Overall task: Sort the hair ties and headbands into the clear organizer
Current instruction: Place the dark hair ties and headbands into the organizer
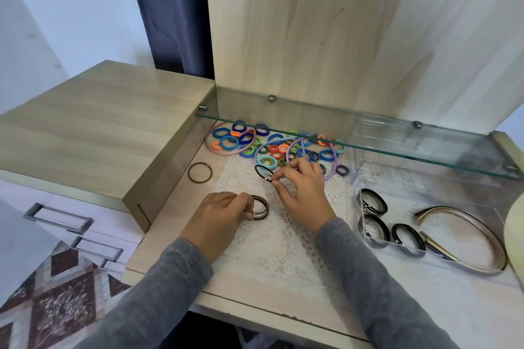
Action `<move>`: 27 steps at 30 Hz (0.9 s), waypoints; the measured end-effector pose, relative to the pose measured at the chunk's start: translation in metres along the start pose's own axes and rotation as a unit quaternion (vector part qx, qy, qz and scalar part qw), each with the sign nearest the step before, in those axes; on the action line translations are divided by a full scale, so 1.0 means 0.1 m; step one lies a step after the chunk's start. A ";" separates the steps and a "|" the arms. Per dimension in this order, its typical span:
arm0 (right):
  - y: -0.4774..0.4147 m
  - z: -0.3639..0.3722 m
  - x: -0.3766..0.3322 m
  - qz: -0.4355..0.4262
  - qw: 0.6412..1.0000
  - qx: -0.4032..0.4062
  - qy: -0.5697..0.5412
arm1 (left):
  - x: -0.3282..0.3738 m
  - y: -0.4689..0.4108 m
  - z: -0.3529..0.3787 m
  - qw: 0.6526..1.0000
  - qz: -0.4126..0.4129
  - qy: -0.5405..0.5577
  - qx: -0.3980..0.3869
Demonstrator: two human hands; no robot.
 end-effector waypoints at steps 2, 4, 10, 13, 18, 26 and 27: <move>0.04 0.00 0.00 0.002 1.000 -0.003 -0.004 | -0.01 0.01 0.01 1.000 -0.010 0.024 -0.013; 0.08 0.00 -0.01 0.004 1.000 -0.009 -0.008 | -0.04 0.04 0.02 0.997 -0.038 0.060 -0.020; 0.26 0.00 -0.10 -0.044 0.998 -0.023 0.029 | -0.27 0.04 -0.12 0.986 -0.145 0.042 0.074; 0.35 0.02 -0.17 -0.078 0.994 -0.026 0.072 | -0.52 -0.03 -0.11 0.969 -0.240 0.024 0.053; 0.41 0.06 -0.29 -0.130 0.981 -0.028 0.140 | -0.67 -0.21 -0.10 0.951 -0.306 -0.039 0.006; 0.45 0.08 -0.32 -0.135 0.981 -0.040 0.136 | -0.71 -0.37 -0.14 0.915 -0.393 -0.076 -0.047; 0.46 0.06 -0.30 -0.120 0.985 -0.034 0.118 | -0.73 -0.38 -0.14 0.913 -0.396 -0.082 -0.054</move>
Point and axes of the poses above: each hand's wrist, its own y-axis away from the middle knuckle, its own z-axis out of the palm, x = y × z, the point moved 3 cm from there along -y, towards the middle knuckle, and after that the axes turned 6 degrees about -x, right-handed, at the moved point
